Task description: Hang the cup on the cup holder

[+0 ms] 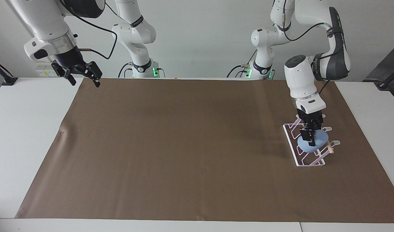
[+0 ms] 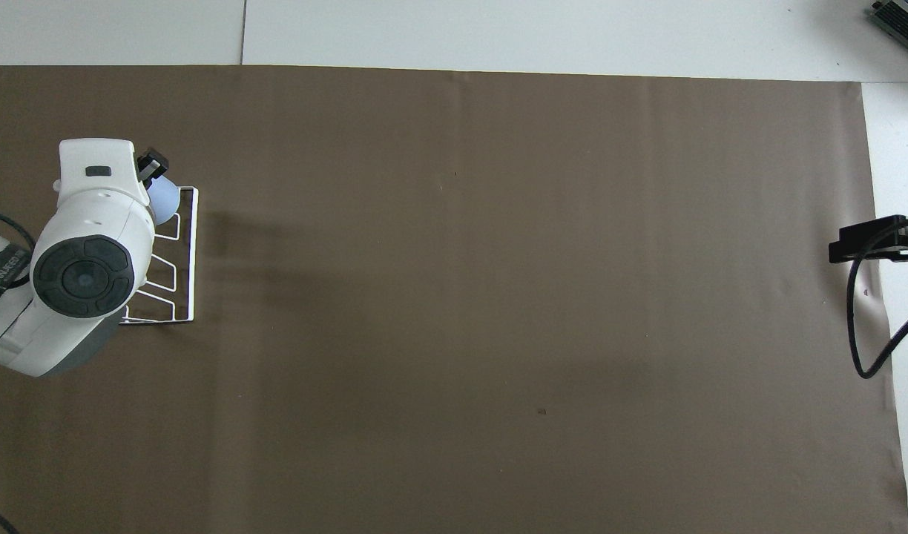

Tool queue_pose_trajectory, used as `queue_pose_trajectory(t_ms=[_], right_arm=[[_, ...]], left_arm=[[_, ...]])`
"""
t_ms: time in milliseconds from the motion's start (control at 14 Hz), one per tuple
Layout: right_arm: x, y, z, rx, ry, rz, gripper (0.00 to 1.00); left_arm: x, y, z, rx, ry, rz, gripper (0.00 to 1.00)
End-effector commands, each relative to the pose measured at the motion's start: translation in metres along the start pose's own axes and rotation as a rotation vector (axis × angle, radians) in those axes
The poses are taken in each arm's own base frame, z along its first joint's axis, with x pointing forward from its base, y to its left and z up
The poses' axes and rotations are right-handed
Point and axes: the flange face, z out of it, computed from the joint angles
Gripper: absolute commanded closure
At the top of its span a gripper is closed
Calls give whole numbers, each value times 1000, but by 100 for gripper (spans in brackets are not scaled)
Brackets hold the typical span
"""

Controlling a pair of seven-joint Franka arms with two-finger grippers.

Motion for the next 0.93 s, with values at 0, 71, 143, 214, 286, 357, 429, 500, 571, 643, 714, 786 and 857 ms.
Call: queue_pose_trajectory(t_ms=[0, 71, 143, 214, 286, 357, 429, 500, 571, 643, 714, 786, 857], right_arm=[[-5, -2, -4, -24, -13, 36, 0], [-6, 2, -4, -10, -14, 45, 0], [-5, 2, -5, -8, -8, 47, 0], [-5, 2, -5, -8, -8, 48, 0], [-6, 2, -5, -8, -12, 47, 0], [-8, 2, -4, -8, -19, 45, 0], [-8, 3, -4, -8, -20, 47, 0], [-8, 5, -3, -8, -22, 50, 0], [-8, 2, -4, -9, -19, 45, 0], [-8, 1, -3, -9, -20, 45, 0], [-8, -3, -4, -7, -16, 36, 0], [-7, 3, -4, -5, -16, 46, 0], [-7, 3, -3, -4, -16, 44, 0]], left_arm=[[-2, -6, -7, -14, 18, 29, 55], [-2, -6, -7, -14, 18, 30, 53], [-2, -6, -7, -14, 18, 30, 52], [-2, -6, -7, -14, 18, 30, 51], [-2, -6, -7, -14, 18, 30, 47], [-2, -6, -7, -14, 18, 32, 40], [-1, -6, -7, -15, 20, 32, 39], [-1, -5, -8, -16, 20, 33, 38], [-3, -4, -9, -18, 19, 35, 35], [-3, -3, -9, -18, 19, 38, 35], [-3, -2, -9, -20, 20, 38, 34], [-3, -3, -10, -20, 20, 37, 32], [-4, -2, -9, -21, 19, 37, 29]])
